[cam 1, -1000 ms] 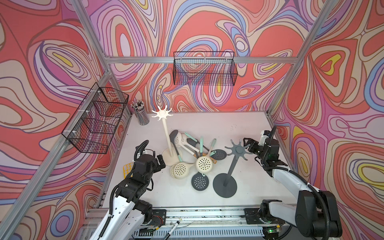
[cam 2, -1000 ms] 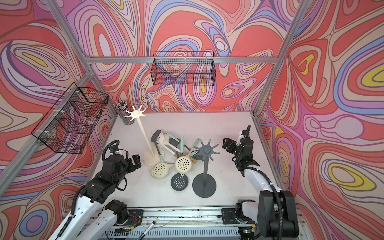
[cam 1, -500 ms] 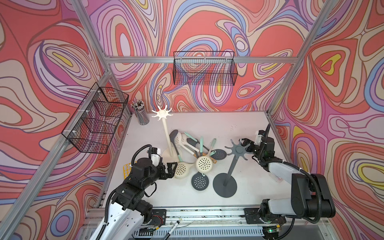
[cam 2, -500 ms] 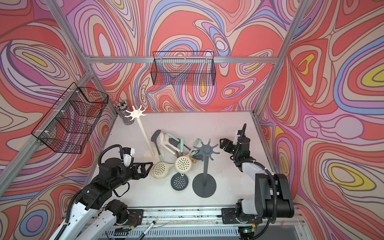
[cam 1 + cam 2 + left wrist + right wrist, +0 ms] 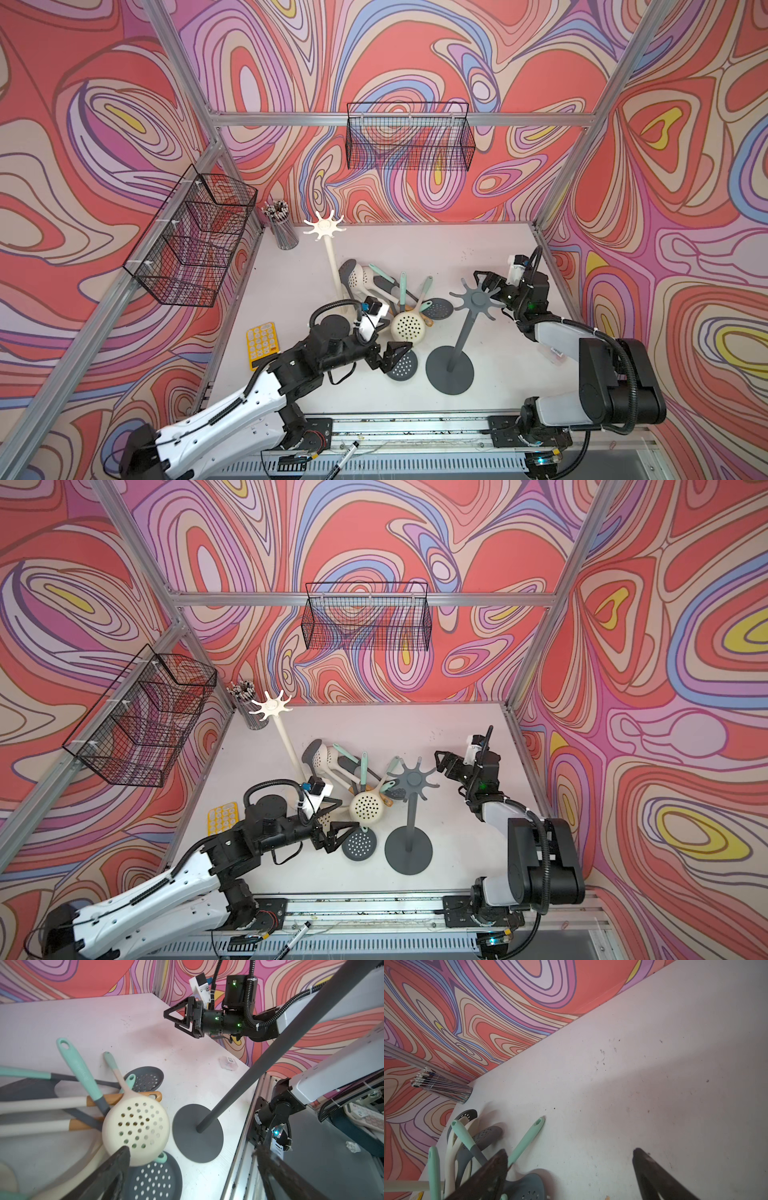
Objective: Hang the skimmer on the kitchen utensil rack
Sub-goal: Pick up the rack from the center of the board.
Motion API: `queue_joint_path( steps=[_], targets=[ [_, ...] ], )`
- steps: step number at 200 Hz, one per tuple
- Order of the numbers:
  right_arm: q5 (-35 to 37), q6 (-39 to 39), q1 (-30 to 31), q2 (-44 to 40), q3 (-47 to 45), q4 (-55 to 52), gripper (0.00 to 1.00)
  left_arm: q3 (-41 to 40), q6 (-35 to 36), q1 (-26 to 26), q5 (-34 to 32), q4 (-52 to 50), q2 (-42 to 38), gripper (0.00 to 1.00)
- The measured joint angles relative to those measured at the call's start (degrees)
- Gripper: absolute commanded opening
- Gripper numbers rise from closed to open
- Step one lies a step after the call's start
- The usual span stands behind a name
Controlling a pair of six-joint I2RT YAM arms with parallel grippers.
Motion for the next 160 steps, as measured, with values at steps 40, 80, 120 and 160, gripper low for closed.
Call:
queue_joint_path(
  steps=[40, 80, 120, 160],
  targets=[
    [-0.1, 2.4, 0.0, 0.0, -0.7, 2.8, 0.95, -0.2, 7.6, -12.3, -7.0, 16.6, 12.8, 0.87],
    [1.1, 5.0, 0.0, -0.2, -3.4, 5.0, 0.95, 0.9, 12.6, -17.4, -10.4, 28.9, 22.5, 0.79],
    [1.9, 6.4, -0.1, -3.6, -6.9, 6.5, 0.95, 4.0, 15.0, -17.7, -12.0, 35.2, 28.0, 0.70],
    [3.2, 6.8, -0.3, -8.9, -8.6, 6.9, 0.95, 7.5, 16.0, -17.8, -11.4, 39.3, 32.7, 0.43]
  ],
)
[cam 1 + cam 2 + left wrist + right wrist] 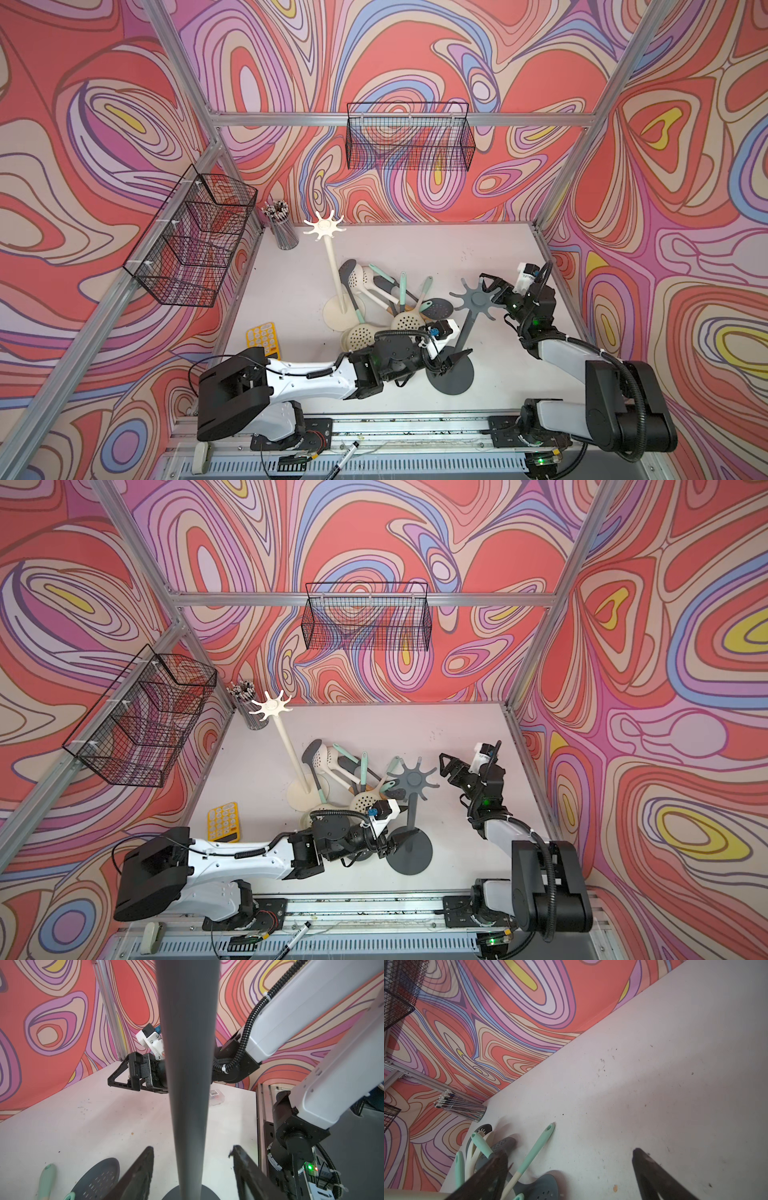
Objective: Hang the skimmer on the kitchen utensil rack
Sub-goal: Pick up the rack from the center of the board, then place the rack at the center of the board.
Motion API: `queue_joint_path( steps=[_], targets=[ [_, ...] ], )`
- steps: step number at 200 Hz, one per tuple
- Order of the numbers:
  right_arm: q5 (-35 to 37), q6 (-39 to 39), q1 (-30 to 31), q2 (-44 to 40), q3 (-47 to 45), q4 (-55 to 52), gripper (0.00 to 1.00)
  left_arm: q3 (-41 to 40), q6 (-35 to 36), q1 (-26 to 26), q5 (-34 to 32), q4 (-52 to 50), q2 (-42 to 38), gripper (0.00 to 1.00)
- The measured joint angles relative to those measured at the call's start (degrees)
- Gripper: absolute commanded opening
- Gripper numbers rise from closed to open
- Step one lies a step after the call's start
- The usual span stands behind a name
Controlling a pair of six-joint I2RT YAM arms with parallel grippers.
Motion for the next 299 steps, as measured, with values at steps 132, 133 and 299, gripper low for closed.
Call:
queue_joint_path(
  steps=[132, 133, 299],
  targets=[
    [7.3, -1.9, -0.6, -8.3, 0.0, -5.1, 0.95, 7.0, -0.5, 0.4, 0.9, -6.1, 4.8, 0.00],
    [7.4, -1.9, -0.6, -8.4, 0.0, -5.1, 0.95, 7.3, -0.6, 0.4, 0.9, -6.4, 4.9, 0.00],
    [25.1, -4.3, -0.6, -19.0, 0.0, -13.6, 0.95, 43.0, -9.7, 16.7, 13.9, -14.5, 26.3, 0.00]
  ],
)
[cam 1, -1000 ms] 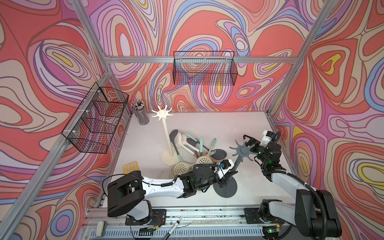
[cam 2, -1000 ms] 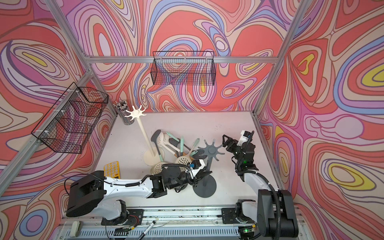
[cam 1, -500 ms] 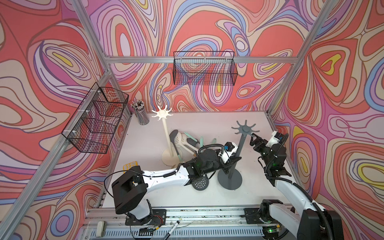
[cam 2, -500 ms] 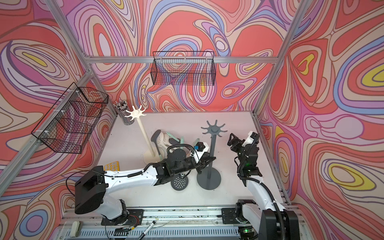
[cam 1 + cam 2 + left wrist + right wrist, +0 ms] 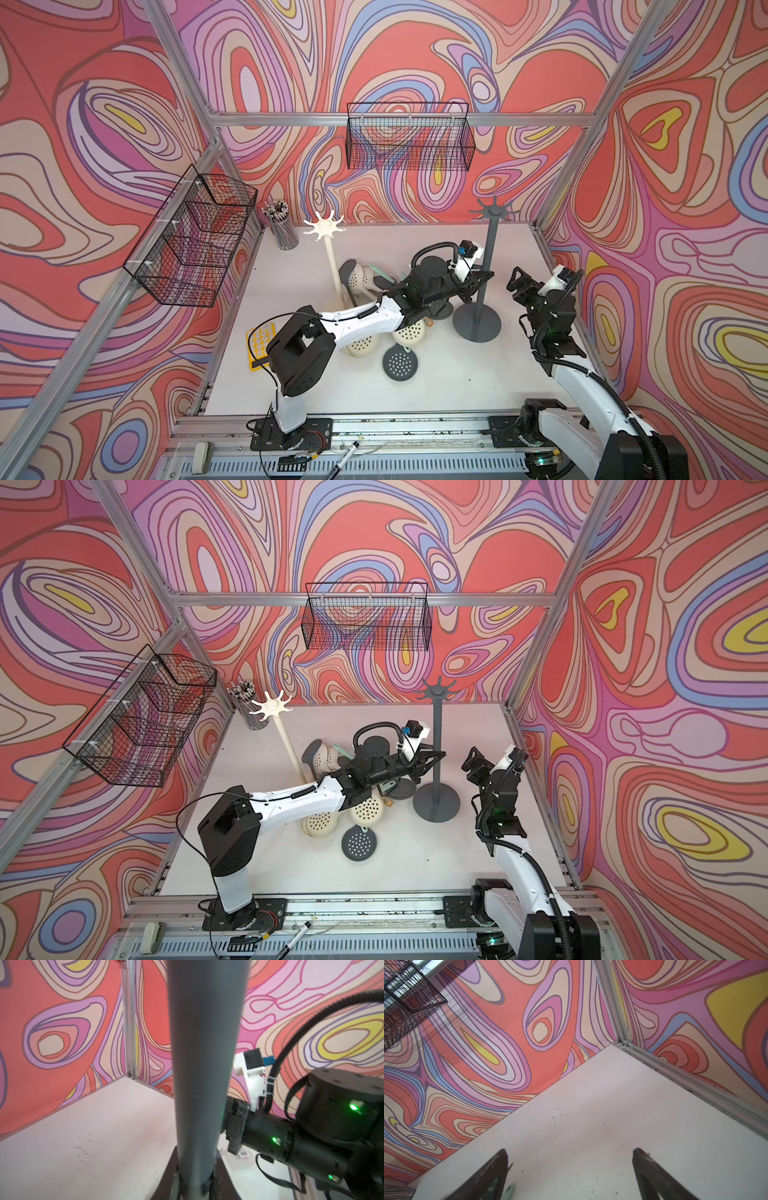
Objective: Hang the skimmer on the kitchen utensil rack
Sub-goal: Place the rack at the center of the board.
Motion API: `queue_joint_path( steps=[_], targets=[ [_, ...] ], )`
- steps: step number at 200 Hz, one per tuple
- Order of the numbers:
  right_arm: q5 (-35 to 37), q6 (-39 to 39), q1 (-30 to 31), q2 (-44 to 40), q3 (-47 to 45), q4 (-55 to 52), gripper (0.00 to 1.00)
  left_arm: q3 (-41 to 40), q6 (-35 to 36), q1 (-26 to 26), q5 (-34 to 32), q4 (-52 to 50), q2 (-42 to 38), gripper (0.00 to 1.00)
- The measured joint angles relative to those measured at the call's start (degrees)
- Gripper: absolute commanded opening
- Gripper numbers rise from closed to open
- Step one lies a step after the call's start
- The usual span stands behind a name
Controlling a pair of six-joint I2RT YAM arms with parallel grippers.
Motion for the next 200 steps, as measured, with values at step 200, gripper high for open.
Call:
queue_joint_path(
  steps=[200],
  targets=[
    [-13.6, -2.5, 0.0, 7.8, -6.4, 15.5, 0.94, 41.2, 9.7, 10.1, 0.4, -10.6, 33.4, 0.00]
  ],
)
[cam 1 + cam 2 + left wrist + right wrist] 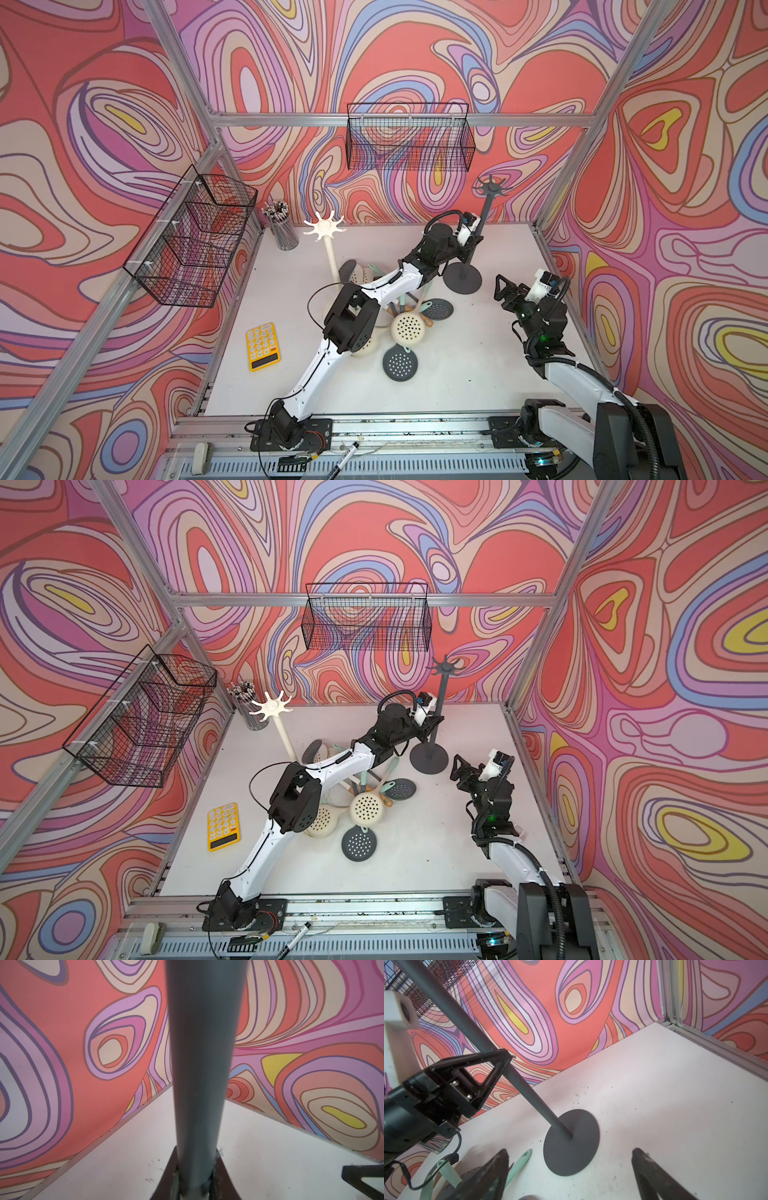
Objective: Hang the skimmer on the kitchen utensil rack
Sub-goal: Place the rack at the center of the board, then adjust the rack at the center of the board.
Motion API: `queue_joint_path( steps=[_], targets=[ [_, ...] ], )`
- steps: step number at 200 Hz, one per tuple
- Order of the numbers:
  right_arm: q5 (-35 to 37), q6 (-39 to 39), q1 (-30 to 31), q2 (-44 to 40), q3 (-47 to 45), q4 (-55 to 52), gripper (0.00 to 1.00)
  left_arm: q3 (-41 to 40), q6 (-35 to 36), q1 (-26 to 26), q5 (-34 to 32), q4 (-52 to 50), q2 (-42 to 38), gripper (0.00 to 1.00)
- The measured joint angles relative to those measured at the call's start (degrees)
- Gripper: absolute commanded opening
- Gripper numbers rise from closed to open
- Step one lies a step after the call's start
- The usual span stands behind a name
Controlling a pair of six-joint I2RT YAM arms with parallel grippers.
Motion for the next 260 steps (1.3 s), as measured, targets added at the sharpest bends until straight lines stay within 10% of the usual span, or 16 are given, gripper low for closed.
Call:
queue_joint_path(
  steps=[108, 165, 260],
  targets=[
    [-2.3, 0.3, 0.0, 2.3, 0.2, 1.5, 0.94, 2.4, -1.9, 1.4, 1.1, -0.5, 1.0, 0.45],
    [-2.6, 0.2, 0.1, 1.9, 1.2, 0.4, 0.94, 2.2, -3.1, 1.5, 1.4, 0.9, 1.0, 0.00],
    [-2.6, -0.2, 0.2, -3.2, 1.7, -3.7, 0.94, -5.7, -3.3, 0.4, 1.7, 1.4, -4.4, 0.00]
  ],
)
